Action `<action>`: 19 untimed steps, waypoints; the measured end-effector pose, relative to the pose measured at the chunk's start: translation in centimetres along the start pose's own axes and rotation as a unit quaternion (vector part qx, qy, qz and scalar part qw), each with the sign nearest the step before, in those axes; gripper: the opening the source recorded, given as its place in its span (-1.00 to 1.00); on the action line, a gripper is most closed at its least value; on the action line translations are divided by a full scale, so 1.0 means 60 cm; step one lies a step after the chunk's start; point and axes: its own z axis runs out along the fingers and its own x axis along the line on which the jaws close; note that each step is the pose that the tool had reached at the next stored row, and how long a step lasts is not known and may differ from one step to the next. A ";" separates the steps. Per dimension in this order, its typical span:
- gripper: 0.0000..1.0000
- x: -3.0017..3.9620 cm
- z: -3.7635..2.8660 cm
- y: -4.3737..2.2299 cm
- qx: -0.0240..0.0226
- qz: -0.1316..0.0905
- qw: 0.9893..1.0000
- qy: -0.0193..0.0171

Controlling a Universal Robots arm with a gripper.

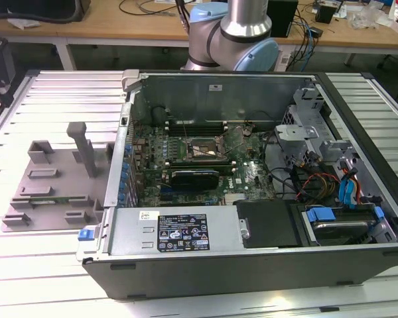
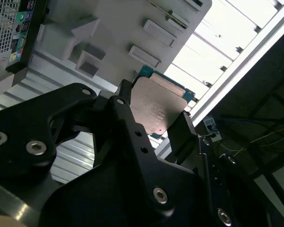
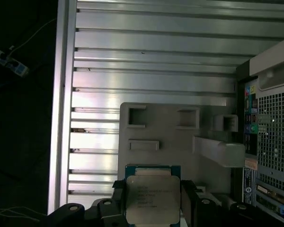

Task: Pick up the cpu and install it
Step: 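Pick up the cpu and move it towards the insertion slot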

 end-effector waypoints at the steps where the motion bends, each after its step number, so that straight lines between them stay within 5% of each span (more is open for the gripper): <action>1: 0.09 0.000 -0.004 0.000 0.000 0.000 1.000 0.000; 11: 0.09 -0.001 -0.048 0.003 0.000 0.000 1.000 0.000; 19: 0.09 -0.014 -0.049 0.003 0.000 0.000 1.000 0.000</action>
